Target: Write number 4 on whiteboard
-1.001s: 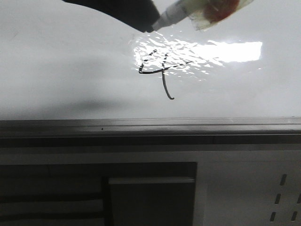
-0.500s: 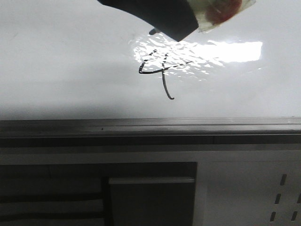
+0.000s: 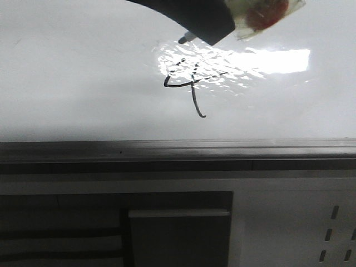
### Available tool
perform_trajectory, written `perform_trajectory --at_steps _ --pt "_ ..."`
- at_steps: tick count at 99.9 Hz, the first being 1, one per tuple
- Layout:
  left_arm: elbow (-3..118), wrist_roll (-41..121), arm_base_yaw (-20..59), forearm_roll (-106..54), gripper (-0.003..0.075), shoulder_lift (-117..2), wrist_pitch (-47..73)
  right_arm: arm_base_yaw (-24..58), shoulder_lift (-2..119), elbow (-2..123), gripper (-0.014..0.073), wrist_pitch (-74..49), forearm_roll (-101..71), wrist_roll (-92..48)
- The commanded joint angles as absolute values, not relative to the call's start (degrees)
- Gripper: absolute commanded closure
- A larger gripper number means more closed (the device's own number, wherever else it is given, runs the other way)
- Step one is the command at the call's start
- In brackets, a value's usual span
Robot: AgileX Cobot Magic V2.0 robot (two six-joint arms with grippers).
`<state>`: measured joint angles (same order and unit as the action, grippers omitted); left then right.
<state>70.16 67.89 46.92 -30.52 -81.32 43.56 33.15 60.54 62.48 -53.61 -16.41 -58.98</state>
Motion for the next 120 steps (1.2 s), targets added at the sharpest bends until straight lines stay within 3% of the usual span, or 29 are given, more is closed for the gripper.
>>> perform_trajectory --at_steps 1,13,42,62,94,120 --pt "72.09 67.05 47.19 -32.52 0.0741 -79.65 40.31 33.04 59.50 64.34 0.0424 -51.99 -17.59 -59.16" --pt "72.09 63.48 46.22 -30.17 0.0741 -79.65 40.09 32.83 58.45 64.55 0.0284 -51.99 -14.12 -55.94" --pt "71.46 23.83 40.28 -3.00 0.0741 -73.36 42.65 27.43 49.97 65.79 0.0282 -53.91 7.49 -25.23" --pt "62.13 3.16 33.91 7.25 0.0741 -63.73 42.30 24.80 44.85 63.67 0.0282 -56.93 8.35 -23.42" --pt "41.65 -6.64 18.25 5.92 0.0741 -55.77 20.97 24.80 43.35 60.24 0.0282 -56.15 8.35 -23.37" --pt "39.76 -6.64 12.91 0.97 0.0741 -61.47 10.21 24.80 43.35 58.97 0.0282 -55.20 8.25 -23.28"
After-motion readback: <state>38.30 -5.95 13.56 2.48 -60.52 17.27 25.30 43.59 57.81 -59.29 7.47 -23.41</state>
